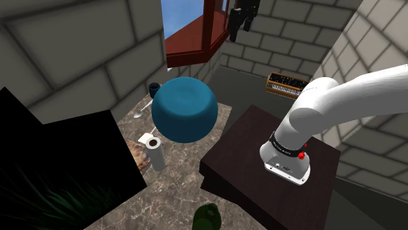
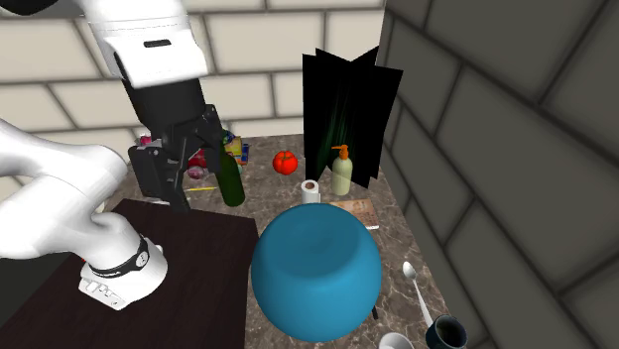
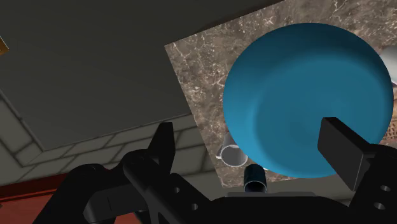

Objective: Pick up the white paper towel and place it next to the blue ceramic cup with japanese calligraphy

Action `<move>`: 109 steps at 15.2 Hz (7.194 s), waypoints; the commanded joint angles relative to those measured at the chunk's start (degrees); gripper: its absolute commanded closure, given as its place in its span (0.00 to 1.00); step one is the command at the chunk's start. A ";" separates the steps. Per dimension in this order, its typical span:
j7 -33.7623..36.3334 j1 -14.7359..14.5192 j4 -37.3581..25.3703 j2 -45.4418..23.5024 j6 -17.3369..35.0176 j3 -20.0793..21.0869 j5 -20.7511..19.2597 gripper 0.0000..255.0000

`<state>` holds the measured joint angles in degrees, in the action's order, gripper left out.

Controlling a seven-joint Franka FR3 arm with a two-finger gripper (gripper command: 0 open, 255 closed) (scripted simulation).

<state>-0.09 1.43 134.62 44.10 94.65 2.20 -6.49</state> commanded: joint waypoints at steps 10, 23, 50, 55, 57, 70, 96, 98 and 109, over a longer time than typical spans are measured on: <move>9.56 -3.63 8.16 -4.10 11.16 8.01 5.47 0.00; 24.28 -7.05 10.11 -21.36 29.56 21.13 9.37 0.00; 58.45 -13.82 -6.23 -64.44 48.96 27.25 -18.27 0.00; 58.45 -13.81 -6.23 -64.44 48.95 27.26 -18.26 0.00; 58.45 -13.81 -6.23 -64.44 48.95 27.26 -18.26 1.00; 56.40 -12.65 -6.13 -61.67 46.79 28.84 -15.50 1.00; 45.02 -9.11 -11.01 -46.21 30.17 33.34 -0.53 1.00; 44.42 -9.05 -11.77 -45.33 28.74 33.34 0.20 1.00; 41.86 -8.83 -16.85 -41.51 20.71 33.06 3.12 1.00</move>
<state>41.99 -7.43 118.24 2.29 116.07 35.31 -3.58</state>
